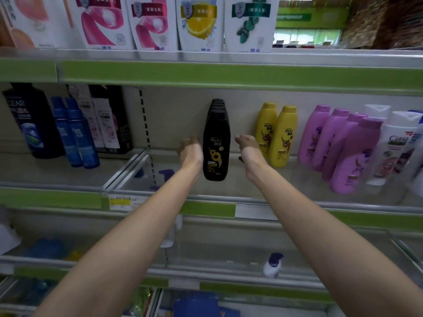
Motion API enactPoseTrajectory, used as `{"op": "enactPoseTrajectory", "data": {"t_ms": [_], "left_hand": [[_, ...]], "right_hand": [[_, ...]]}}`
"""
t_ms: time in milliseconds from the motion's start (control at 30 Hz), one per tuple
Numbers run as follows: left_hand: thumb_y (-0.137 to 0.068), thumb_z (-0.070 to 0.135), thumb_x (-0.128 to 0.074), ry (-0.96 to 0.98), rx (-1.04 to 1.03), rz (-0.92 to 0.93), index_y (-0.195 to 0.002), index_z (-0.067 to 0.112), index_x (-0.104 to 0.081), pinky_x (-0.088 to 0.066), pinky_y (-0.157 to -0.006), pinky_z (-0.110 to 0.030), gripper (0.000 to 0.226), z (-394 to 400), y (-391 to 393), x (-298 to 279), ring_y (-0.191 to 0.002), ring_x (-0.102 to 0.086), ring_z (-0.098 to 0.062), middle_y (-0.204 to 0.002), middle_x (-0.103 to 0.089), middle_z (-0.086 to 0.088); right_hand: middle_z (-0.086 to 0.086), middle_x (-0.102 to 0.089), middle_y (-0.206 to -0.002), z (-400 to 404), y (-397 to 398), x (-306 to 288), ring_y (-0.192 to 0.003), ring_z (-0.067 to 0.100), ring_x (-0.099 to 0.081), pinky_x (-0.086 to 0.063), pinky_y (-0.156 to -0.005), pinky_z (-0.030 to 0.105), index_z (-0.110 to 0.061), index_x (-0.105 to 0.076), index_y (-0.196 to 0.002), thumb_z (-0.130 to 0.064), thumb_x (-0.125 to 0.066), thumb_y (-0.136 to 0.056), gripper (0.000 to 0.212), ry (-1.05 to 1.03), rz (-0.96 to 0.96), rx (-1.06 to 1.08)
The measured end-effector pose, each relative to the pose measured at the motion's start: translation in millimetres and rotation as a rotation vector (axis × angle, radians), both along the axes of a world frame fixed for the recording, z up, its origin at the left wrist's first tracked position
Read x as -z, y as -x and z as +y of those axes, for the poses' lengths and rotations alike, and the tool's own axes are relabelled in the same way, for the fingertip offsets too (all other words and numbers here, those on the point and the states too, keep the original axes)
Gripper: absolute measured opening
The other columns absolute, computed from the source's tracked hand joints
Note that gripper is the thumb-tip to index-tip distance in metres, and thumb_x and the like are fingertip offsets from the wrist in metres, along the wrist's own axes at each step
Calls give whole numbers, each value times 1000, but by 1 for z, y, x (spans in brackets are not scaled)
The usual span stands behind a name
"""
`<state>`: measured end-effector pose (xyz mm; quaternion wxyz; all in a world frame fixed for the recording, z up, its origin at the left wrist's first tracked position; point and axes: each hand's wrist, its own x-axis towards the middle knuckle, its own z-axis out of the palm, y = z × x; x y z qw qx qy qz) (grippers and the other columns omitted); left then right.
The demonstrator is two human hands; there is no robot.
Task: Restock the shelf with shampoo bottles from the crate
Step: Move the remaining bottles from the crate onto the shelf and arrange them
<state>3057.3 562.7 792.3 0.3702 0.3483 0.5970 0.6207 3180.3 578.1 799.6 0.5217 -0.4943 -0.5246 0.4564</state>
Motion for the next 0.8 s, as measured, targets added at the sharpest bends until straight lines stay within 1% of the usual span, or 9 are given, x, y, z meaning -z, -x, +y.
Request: {"op": "enactPoseTrajectory", "data": {"t_ms": [100, 200, 267, 400, 533, 600, 667, 733, 800], "left_hand": [[-97, 18, -33, -7, -130, 83, -124, 0, -49, -39, -97, -37, 36, -27, -7, -11, -114, -51, -29, -121, -53, -12], [-97, 16, -37, -123, -187, 130, -91, 7, -56, -40, -74, -33, 22, -47, -20, -17, -82, -53, -20, -85, -56, -3], [-95, 16, -42, -190, -183, 151, -70, 16, -52, -37, -62, -28, 27, -52, -32, -21, -63, -47, -15, -67, -51, 1], [-92, 13, -47, -233, -90, 190, -63, 17, -52, -36, -55, -26, 30, -52, -74, -24, -51, -45, -14, -57, -52, 0], [-92, 9, -45, -187, 21, 188, -65, 17, -53, -41, -51, -24, 29, -35, -108, -15, -49, -52, -11, -61, -56, -1], [-89, 11, -45, -110, 73, 179, -69, 19, -54, -52, -62, -29, 24, -19, -116, -9, -61, -62, -18, -71, -62, -8], [-80, 17, -49, -12, 143, 202, -82, 17, -61, -55, -84, -36, 12, 0, -124, -4, -92, -67, -32, -98, -68, -18], [-77, 21, -61, 58, 232, 257, -107, 10, -59, -47, -88, -33, 32, 15, -129, -5, -114, -59, -33, -121, -61, -18], [-83, 22, -67, 76, 286, 309, -129, 7, -47, -44, -95, -34, 52, 28, -132, -3, -121, -53, -28, -132, -54, -13]], "right_hand": [[12, -49, -131, 1, -13, 3, -119, 26, -48, -40, -95, 35, -11, -50, -120, -7, -50, -92, 29, 13, -10, 27], [8, -49, -113, -3, -28, 0, -103, 22, -47, -42, -93, 36, -13, -49, -113, -2, -48, -90, 26, 15, -41, 43], [7, -48, -108, -4, -40, -2, -97, 21, -45, -44, -91, 37, -12, -49, -115, -2, -47, -89, 27, 8, -77, 61], [8, -49, -114, -2, -71, -1, -100, 26, -47, -45, -100, 43, -14, -50, -113, -4, -47, -87, 27, 8, -126, 113], [13, -54, -120, 19, -101, 11, -101, 24, -52, -46, -97, 41, -18, -50, -106, -14, -56, -74, 32, 33, -158, 187], [15, -57, -114, 41, -112, 23, -105, 29, -56, -50, -93, 43, -12, -54, -102, -20, -62, -70, 33, -10, -211, 222], [17, -59, -116, 69, -122, 34, -108, 32, -57, -52, -92, 47, -5, -59, -107, -20, -69, -64, 46, -21, -272, 240], [15, -57, -123, 85, -126, 34, -114, 30, -56, -49, -96, 45, -4, -57, -118, -16, -77, -61, 61, -11, -321, 221], [16, -58, -124, 74, -125, 22, -117, 31, -56, -47, -98, 43, -3, -53, -123, -10, -77, -69, 60, -10, -354, 185]]}}
